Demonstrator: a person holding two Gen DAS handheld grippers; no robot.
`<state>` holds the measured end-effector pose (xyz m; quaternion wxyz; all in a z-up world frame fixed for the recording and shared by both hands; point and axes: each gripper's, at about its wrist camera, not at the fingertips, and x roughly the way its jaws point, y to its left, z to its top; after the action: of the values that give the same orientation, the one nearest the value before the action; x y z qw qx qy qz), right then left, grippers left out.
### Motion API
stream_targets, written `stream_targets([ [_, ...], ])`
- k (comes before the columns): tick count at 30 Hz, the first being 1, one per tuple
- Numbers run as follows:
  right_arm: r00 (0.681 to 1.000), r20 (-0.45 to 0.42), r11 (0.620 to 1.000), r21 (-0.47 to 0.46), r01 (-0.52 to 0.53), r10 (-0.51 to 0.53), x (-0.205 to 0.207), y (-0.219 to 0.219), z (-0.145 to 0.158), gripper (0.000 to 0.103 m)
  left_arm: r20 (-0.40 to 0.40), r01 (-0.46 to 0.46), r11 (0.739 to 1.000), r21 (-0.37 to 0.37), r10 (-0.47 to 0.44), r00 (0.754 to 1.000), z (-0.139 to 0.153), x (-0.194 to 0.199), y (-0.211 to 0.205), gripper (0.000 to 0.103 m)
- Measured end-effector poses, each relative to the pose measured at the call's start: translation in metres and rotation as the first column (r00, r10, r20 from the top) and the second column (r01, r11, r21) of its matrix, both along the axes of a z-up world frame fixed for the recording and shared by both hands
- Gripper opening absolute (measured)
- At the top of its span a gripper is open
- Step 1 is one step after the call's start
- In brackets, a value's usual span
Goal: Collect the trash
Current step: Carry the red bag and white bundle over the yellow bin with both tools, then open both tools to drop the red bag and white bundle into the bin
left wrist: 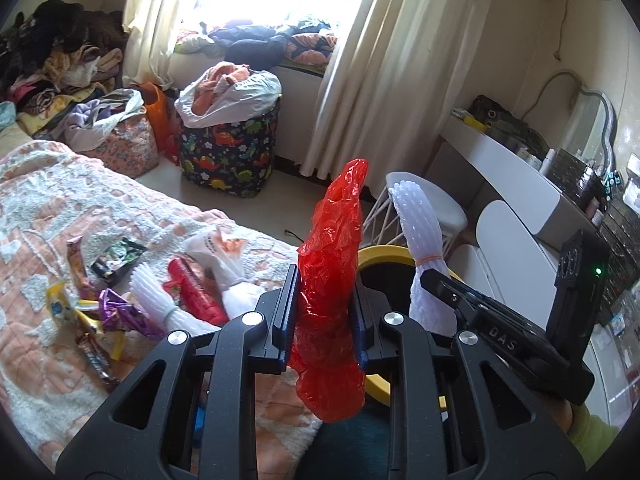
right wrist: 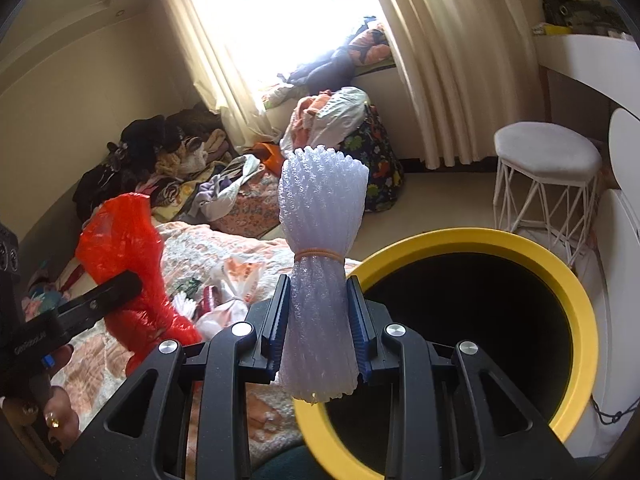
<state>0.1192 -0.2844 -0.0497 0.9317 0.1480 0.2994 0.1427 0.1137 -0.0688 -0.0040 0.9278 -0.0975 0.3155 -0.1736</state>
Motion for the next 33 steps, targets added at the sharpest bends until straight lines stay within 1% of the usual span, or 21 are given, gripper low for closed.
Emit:
stream_targets([
  [9,0.995,-0.056,0.996,0.02,0.083,-0.081,0.006,-0.035,-0.016,0.027,-0.024,0.067,0.997,0.025,-0.066,0.998,-0.014,0.003,-0.038,0.017],
  [19,0.984,-0.11,0.989,0.029,0.147,-0.143,0.011,-0.064,-0.03,0.027,-0.031,0.142,0.99,0.027,-0.141,0.99,-0.03,0.011,-0.073,0.017],
  [25,0.973,-0.143,0.982,0.032,0.186,-0.18,0.013,-0.076,-0.036,0.027,-0.057,0.162,0.987,0.014,-0.16,0.985,-0.04,0.021,-0.083,0.017],
  [33,0.965,-0.174,0.979,0.027,0.203,-0.196,0.016,-0.082,-0.044,0.027,-0.085,0.166,0.986,0.014,-0.165,0.983,-0.05,0.032,-0.092,0.017],
])
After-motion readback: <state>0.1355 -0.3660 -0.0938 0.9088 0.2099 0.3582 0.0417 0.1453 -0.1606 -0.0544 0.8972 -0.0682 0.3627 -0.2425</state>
